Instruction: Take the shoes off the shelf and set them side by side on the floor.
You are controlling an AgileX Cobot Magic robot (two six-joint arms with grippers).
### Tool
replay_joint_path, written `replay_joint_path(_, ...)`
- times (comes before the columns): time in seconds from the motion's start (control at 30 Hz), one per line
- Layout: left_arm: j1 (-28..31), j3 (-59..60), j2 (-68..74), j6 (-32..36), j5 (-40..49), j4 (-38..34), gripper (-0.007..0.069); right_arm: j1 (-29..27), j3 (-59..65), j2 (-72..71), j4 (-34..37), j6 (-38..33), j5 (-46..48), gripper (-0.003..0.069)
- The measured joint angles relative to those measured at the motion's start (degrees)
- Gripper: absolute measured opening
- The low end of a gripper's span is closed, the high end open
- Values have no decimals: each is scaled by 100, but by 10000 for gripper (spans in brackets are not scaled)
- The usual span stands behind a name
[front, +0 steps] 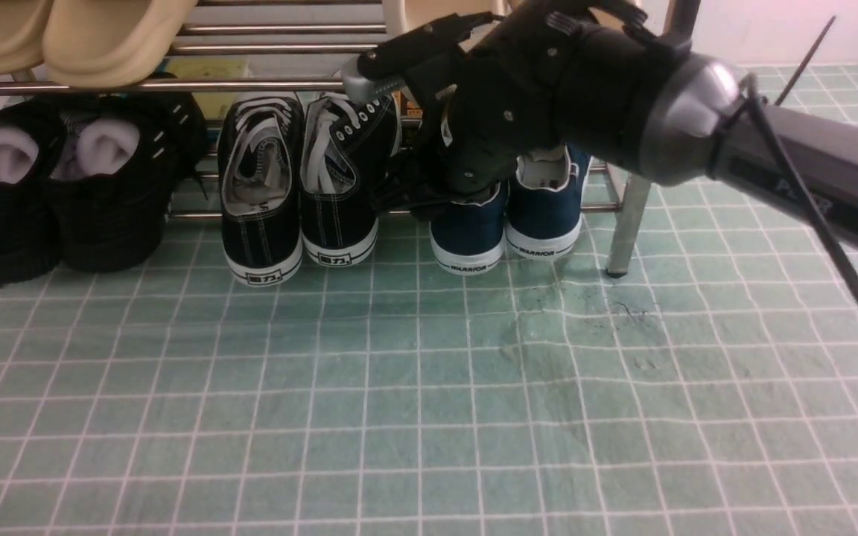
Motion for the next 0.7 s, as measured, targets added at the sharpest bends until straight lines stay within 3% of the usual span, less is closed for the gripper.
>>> replay_joint_path(0.13,0,0,0,0,0,0,239,0,0,159,-351,348,-94,413)
replay_joint_path(0.2,0,0,0,0,0,0,239,0,0,237,-467,479,-120,360)
replay_joint_path(0.27,0,0,0,0,0,0,239,7,-19,260,-507,529,-133,262)
replay_joint_path(0.3,0,0,0,0,0,0,239,7,-28,265,-494,529,-133,171)
replay_joint_path(0.4,0,0,0,0,0,0,239,11,-28,251,-421,521,-98,46)
replay_joint_path(0.7,0,0,0,0,0,0,239,97,-77,-475,361,-146,1159,52)
